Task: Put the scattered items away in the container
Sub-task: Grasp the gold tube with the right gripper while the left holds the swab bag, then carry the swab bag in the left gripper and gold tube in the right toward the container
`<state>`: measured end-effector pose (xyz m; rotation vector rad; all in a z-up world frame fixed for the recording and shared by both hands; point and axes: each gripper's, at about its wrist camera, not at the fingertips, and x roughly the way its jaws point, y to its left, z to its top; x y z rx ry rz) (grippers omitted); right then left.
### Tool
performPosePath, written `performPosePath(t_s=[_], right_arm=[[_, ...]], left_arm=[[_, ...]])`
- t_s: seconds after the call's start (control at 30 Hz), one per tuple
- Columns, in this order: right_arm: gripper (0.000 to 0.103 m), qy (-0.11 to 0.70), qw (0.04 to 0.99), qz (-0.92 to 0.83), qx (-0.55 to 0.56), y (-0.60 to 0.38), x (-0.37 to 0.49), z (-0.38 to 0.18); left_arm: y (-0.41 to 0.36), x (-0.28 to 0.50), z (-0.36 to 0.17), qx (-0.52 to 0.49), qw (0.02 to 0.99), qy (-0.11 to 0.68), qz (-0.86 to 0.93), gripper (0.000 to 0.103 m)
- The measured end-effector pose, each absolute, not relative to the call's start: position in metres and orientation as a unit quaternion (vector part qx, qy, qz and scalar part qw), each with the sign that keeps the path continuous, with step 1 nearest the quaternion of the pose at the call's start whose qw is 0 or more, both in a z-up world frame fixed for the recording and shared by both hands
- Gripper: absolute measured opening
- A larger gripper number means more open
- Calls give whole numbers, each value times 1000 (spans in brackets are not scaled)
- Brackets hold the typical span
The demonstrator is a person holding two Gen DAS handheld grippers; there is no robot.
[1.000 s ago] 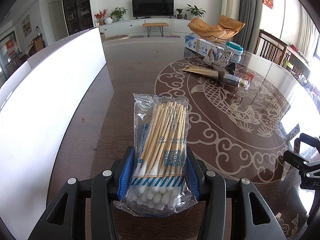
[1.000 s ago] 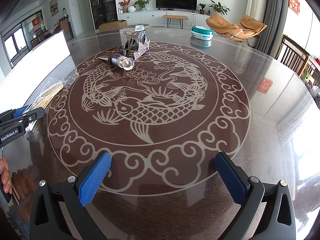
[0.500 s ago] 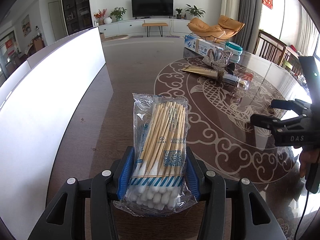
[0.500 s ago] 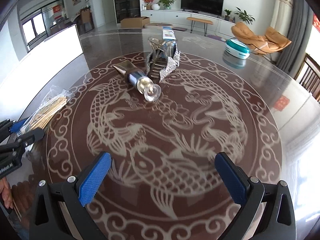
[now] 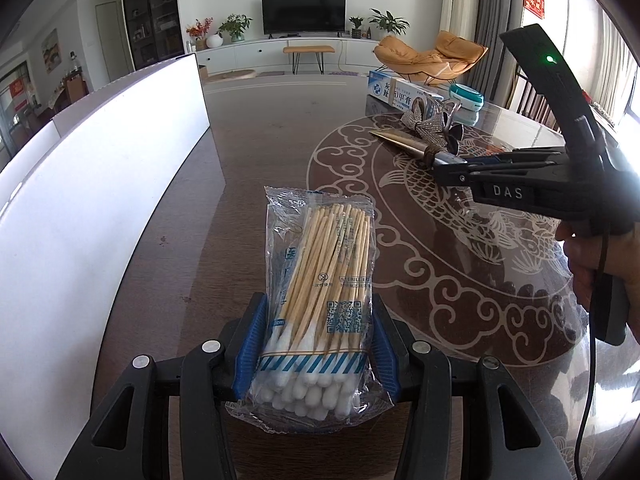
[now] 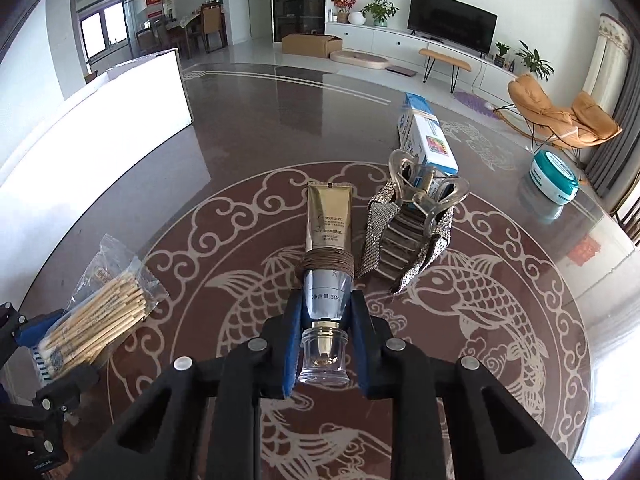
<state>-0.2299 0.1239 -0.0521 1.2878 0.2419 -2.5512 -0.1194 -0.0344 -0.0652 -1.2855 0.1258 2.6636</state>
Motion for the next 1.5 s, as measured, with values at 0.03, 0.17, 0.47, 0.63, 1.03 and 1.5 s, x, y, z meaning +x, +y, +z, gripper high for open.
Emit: performPosePath(t_s=[0.03,0.17,0.47,0.63,1.03,1.5], right_arm=[[23,81,137,-882,443,126,-219,-53],[23,82,132,-887,435,143,-156,-53],[25,63,101,-897,426,193,-59,-53],[38,42,96,-897,429,203,-61,-52],[79,56,90,-892,439,195,-63,-57],[93,54,96,-870,480,198,-76,-55]], left_arm=[[-34,-119,-65,-432,91,42,896,49],[-34,-120,-65,-433,91,42,896,49],[-34,-120,-65,-433,92,41,896,49],[-33,-121,-66,-433,90,44,896,50],[-33,-122,-66,-432,87,48,896,51],[-8,-126,-71,-489,180,105,847,103]])
